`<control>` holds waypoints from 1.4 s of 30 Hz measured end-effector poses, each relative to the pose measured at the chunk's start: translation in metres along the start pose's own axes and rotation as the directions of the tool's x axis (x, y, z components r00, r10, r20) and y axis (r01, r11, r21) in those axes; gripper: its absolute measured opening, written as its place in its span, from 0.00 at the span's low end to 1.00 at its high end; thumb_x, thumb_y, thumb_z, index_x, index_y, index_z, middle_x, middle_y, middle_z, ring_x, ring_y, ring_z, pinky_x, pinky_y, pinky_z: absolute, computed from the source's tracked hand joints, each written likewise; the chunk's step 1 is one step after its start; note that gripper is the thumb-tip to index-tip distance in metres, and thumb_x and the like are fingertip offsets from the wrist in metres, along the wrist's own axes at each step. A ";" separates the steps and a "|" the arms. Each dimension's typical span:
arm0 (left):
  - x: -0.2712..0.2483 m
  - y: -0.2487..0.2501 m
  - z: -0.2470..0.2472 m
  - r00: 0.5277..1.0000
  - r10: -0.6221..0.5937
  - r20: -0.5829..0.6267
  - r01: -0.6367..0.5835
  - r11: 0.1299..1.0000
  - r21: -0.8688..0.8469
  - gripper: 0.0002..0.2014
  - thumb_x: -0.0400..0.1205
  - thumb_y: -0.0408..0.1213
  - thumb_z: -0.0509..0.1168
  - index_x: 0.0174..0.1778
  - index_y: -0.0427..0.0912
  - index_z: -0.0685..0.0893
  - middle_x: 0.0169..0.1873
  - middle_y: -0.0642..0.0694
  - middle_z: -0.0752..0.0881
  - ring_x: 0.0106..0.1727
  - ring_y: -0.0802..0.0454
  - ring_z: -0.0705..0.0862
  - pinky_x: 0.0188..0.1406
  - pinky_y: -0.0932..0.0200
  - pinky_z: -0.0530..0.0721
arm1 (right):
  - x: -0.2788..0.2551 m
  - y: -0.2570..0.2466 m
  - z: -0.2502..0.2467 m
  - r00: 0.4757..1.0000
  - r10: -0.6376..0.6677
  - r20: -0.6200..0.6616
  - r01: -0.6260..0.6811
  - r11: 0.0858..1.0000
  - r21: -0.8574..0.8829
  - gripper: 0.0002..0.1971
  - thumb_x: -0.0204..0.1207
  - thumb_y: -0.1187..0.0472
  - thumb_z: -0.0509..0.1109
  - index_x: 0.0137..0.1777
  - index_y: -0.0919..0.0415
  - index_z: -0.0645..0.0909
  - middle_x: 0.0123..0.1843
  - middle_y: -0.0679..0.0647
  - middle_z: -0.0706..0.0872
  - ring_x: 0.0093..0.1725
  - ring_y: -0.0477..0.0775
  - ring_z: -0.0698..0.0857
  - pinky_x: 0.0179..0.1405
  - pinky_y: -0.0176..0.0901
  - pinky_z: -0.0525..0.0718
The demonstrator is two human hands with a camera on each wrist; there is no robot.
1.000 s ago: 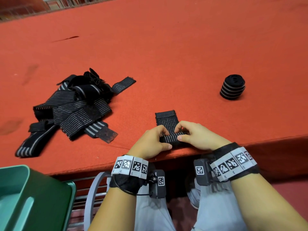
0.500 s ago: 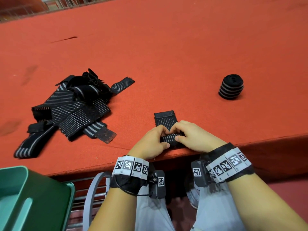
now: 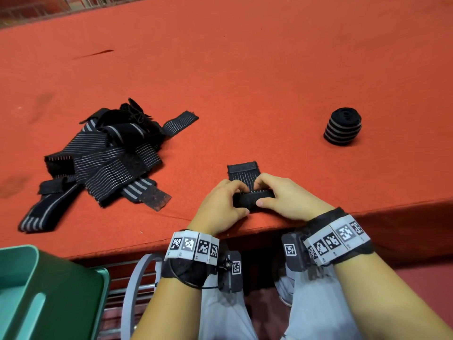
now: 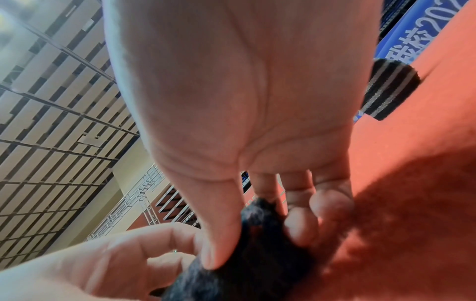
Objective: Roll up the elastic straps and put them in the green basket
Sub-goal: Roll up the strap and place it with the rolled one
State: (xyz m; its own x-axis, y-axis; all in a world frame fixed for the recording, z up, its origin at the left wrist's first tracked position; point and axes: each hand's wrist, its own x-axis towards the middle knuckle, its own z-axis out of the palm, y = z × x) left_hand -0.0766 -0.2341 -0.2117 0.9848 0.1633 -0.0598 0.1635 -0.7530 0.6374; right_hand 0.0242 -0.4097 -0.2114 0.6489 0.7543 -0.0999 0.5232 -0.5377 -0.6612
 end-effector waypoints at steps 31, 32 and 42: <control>-0.004 -0.002 -0.009 0.976 -0.093 0.198 0.135 0.968 -0.211 0.11 0.79 0.39 0.72 0.53 0.55 0.80 0.45 0.51 0.84 0.35 0.56 0.82 0.47 0.47 0.85 | -0.009 -0.003 -0.009 0.991 0.057 0.119 -0.070 0.992 0.107 0.12 0.78 0.55 0.74 0.58 0.46 0.78 0.39 0.43 0.81 0.36 0.42 0.77 0.40 0.42 0.75; -0.003 -0.001 -0.009 0.974 -0.099 0.203 0.142 0.968 -0.209 0.10 0.80 0.39 0.72 0.53 0.54 0.80 0.45 0.50 0.85 0.35 0.55 0.82 0.47 0.46 0.86 | -0.008 -0.003 -0.008 0.991 0.065 0.114 -0.076 0.992 0.103 0.11 0.78 0.55 0.74 0.58 0.47 0.78 0.40 0.43 0.80 0.36 0.42 0.77 0.40 0.42 0.74; 0.002 0.000 -0.005 0.977 -0.138 0.161 0.167 0.968 -0.188 0.08 0.84 0.39 0.69 0.57 0.50 0.80 0.49 0.47 0.84 0.38 0.52 0.83 0.47 0.44 0.88 | -0.010 -0.002 -0.005 0.998 0.007 0.066 -0.013 0.996 0.090 0.21 0.71 0.57 0.80 0.60 0.46 0.77 0.42 0.41 0.80 0.35 0.33 0.79 0.34 0.29 0.71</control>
State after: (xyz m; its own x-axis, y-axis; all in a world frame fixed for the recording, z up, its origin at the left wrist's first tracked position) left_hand -0.0748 -0.2307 -0.2077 0.9494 0.1606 -0.2700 0.3120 -0.5818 0.7511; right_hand 0.0196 -0.4181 -0.2049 0.6144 0.7739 -0.1537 0.4631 -0.5114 -0.7238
